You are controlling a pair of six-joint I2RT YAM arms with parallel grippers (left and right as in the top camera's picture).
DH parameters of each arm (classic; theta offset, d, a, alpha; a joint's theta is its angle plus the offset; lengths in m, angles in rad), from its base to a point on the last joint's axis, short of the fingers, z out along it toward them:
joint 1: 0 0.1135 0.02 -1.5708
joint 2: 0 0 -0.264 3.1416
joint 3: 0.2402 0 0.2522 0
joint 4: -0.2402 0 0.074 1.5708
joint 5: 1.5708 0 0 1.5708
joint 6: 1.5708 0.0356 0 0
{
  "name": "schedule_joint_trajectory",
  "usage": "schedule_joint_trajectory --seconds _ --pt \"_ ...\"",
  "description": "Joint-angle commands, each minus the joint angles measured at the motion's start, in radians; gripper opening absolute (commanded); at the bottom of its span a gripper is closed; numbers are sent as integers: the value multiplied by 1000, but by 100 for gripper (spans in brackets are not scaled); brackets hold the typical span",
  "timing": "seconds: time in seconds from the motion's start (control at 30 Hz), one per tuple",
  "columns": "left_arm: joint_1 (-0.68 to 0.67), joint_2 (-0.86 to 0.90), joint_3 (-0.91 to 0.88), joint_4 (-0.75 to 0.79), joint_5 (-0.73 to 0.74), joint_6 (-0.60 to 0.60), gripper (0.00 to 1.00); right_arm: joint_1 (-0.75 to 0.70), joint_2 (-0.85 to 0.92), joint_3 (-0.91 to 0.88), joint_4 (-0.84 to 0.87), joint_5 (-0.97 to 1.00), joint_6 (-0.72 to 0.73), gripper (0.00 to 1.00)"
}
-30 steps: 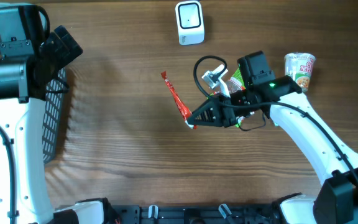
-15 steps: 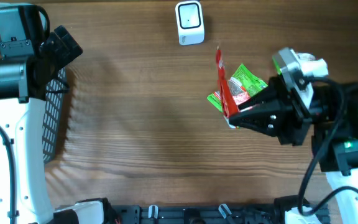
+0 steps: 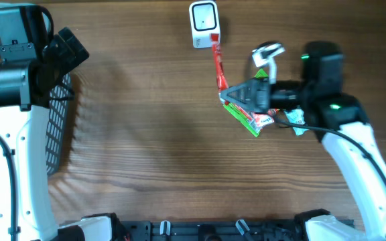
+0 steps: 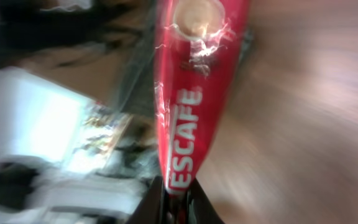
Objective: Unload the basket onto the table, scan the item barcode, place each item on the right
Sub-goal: 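Hold the Nescafé stick in front of the white scanner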
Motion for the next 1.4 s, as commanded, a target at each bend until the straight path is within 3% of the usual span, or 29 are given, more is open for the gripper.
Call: schedule_joint_trajectory --seconds 0.0,0.17,0.27,0.47,0.67,0.8,0.93,1.2,1.27,1.37 --pt "4 -3 10 2 -9 8 100 121 34 24 -28 605 -61 4" --pt "4 -3 10 2 -9 8 100 140 374 658 -520 748 -96 4" --pt "4 -3 10 2 -9 8 100 149 634 1035 -617 780 -137 4" --pt "4 -3 10 2 -9 8 100 153 944 1083 -319 810 -147 4" --pt "4 -3 10 2 -9 8 100 152 1116 1083 -232 810 -149 4" --pt "4 -3 10 2 -9 8 100 142 1108 1083 -245 809 -147 4" --pt "4 -3 10 2 -9 8 100 137 939 1083 -393 803 -147 4" --pt "4 -3 10 2 -9 8 100 135 425 1083 -958 893 -142 4" --pt "4 -3 10 2 -9 8 100 135 388 1081 -1103 1006 -47 4" --pt "4 -3 10 2 -9 8 100 135 353 932 -1129 1221 108 4"
